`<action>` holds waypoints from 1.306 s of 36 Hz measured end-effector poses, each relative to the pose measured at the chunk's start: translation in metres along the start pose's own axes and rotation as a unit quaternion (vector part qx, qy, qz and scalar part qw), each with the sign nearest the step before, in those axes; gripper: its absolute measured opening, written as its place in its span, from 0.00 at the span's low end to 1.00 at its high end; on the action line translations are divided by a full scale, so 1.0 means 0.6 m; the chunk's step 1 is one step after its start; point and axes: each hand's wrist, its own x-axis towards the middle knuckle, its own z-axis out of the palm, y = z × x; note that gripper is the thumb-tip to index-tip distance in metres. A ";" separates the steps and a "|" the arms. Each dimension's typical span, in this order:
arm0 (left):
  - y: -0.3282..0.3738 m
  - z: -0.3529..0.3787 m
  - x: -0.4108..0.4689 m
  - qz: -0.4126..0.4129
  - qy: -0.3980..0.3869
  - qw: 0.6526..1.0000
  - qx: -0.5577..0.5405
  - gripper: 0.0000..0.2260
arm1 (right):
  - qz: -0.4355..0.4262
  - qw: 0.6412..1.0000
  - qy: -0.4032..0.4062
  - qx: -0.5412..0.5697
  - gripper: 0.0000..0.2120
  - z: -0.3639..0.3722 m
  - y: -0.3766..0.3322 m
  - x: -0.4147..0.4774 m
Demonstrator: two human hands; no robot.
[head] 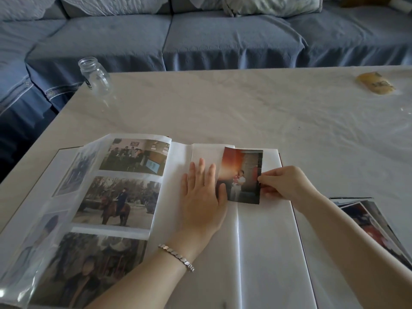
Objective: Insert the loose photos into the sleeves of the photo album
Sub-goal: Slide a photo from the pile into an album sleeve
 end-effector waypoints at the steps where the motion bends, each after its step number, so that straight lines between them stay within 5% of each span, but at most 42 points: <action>1: 0.000 0.000 0.000 0.000 0.000 1.000 0.002 0.36 | -0.003 1.000 -0.012 -0.005 0.03 0.004 -0.006 0.002; 5: 0.003 0.003 -0.001 -0.002 0.024 1.000 -0.012 0.34 | -0.024 0.997 -0.061 -0.042 0.03 0.033 -0.023 0.004; 14: 0.007 -0.026 -0.003 -0.044 0.028 0.988 -0.147 0.25 | -0.052 0.998 -0.032 0.003 0.11 0.066 -0.011 -0.010; 22: 0.003 -0.088 -0.013 -0.163 -0.044 0.979 -0.112 0.37 | -0.044 0.997 -0.034 0.056 0.07 0.066 -0.006 -0.016; 32: -0.015 -0.109 0.002 -0.261 -0.070 0.916 -0.296 0.35 | -0.051 0.995 -0.038 0.077 0.07 0.069 -0.006 -0.021; 37: -0.014 -0.100 -0.016 -0.213 -0.154 0.928 -0.264 0.21 | -0.031 0.993 -0.041 0.110 0.04 0.078 0.000 -0.025; 47: -0.023 -0.090 -0.031 -0.181 -0.140 0.927 -0.297 0.25 | -0.046 0.992 -0.089 0.073 0.04 0.079 -0.014 -0.040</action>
